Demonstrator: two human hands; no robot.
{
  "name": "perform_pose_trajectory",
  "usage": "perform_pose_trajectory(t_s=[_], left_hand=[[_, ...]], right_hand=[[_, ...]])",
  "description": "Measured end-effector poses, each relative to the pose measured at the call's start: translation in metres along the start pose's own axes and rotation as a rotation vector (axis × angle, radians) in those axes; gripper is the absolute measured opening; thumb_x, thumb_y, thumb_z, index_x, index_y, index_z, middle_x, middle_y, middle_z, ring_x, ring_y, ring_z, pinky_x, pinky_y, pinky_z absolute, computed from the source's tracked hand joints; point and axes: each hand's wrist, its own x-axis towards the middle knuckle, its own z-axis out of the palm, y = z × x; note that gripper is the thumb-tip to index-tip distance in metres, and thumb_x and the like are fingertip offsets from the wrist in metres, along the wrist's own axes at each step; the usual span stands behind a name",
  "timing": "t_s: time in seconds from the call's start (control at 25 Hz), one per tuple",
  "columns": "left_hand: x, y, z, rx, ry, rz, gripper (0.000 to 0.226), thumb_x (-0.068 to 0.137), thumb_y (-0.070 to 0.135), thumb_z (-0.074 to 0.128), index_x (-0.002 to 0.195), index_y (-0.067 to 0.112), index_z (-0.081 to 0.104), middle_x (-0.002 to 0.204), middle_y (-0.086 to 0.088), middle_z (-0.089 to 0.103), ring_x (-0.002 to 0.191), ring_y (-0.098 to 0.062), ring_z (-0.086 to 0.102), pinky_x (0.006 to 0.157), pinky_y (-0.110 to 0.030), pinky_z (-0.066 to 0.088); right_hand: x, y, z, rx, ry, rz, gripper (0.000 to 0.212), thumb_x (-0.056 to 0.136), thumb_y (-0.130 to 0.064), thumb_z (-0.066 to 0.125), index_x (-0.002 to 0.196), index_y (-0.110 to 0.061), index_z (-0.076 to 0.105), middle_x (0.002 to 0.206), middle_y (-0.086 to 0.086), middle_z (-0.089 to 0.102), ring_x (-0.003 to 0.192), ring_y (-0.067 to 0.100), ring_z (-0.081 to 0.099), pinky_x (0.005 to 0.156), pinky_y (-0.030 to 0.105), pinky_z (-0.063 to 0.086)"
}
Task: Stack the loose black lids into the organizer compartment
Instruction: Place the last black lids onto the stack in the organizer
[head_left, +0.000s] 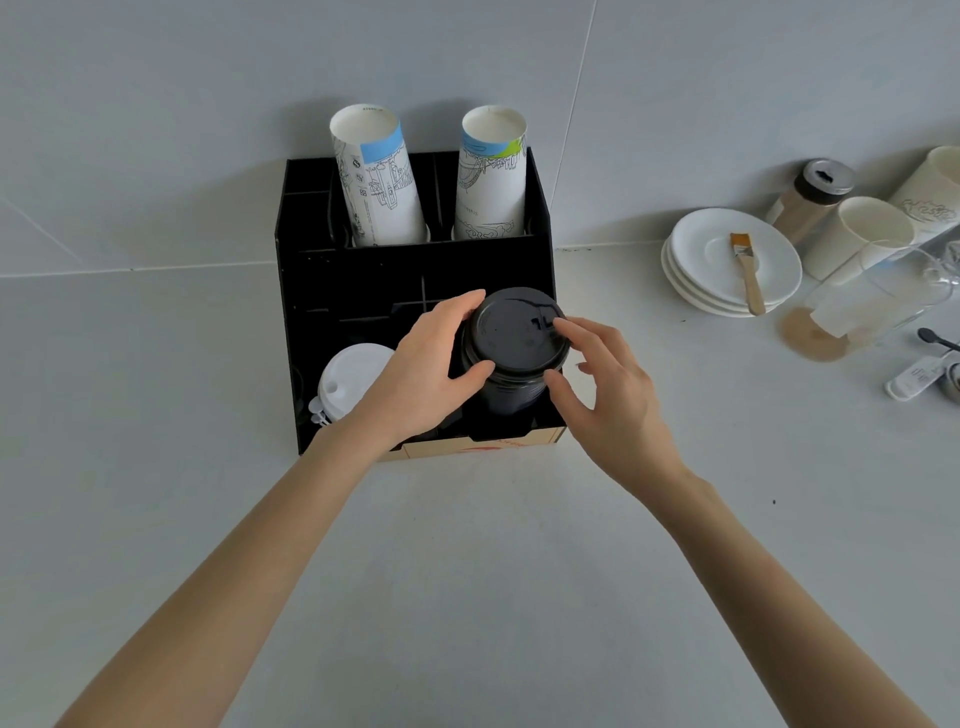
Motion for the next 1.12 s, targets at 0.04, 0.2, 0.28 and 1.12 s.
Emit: perform_pose_trajectory(t_s=[0.04,0.2,0.28,1.12], left_hand=[[0.001,0.0,-0.001,0.009,-0.015,0.0,0.066,0.079,0.022,0.062,0.134,0.016,0.026,0.141,-0.005,0.038,0.129,-0.019,0.034,0.104,-0.028,0.028],[0.006,0.001,-0.002,0.068,-0.02,0.012,0.075,0.074,0.031,0.068,0.134,0.018,0.025,0.143,-0.003,0.034,0.129,-0.017,0.03,0.098,-0.016,0.018],[0.009,0.001,-0.002,0.095,-0.021,0.027,0.074,0.073,0.031,0.068,0.133,0.016,0.027,0.142,-0.004,0.035,0.129,-0.018,0.031,0.094,-0.011,0.016],[0.013,-0.01,0.013,0.087,-0.084,-0.002,0.063,0.079,0.027,0.062,0.132,0.014,0.03,0.146,-0.003,0.029,0.132,-0.017,0.028,0.101,-0.02,0.02]], right_hand=[[-0.002,-0.001,0.002,0.012,0.003,0.005,0.042,0.085,-0.011,0.055,0.126,-0.01,0.043,0.126,0.01,0.049,0.112,0.023,0.049,0.095,0.032,0.043],[-0.007,-0.005,0.011,0.041,-0.003,0.038,0.044,0.085,-0.008,0.054,0.127,-0.011,0.043,0.12,0.01,0.048,0.092,0.016,0.051,0.086,0.02,0.042],[-0.005,-0.006,0.011,0.053,0.002,0.054,0.046,0.084,-0.007,0.055,0.128,-0.012,0.042,0.12,0.01,0.047,0.091,0.018,0.052,0.086,0.021,0.043],[0.015,0.018,0.019,-0.012,-0.051,0.051,0.049,0.079,-0.017,0.065,0.123,-0.008,0.045,0.129,0.009,0.046,0.114,0.023,0.046,0.09,0.026,0.04]])
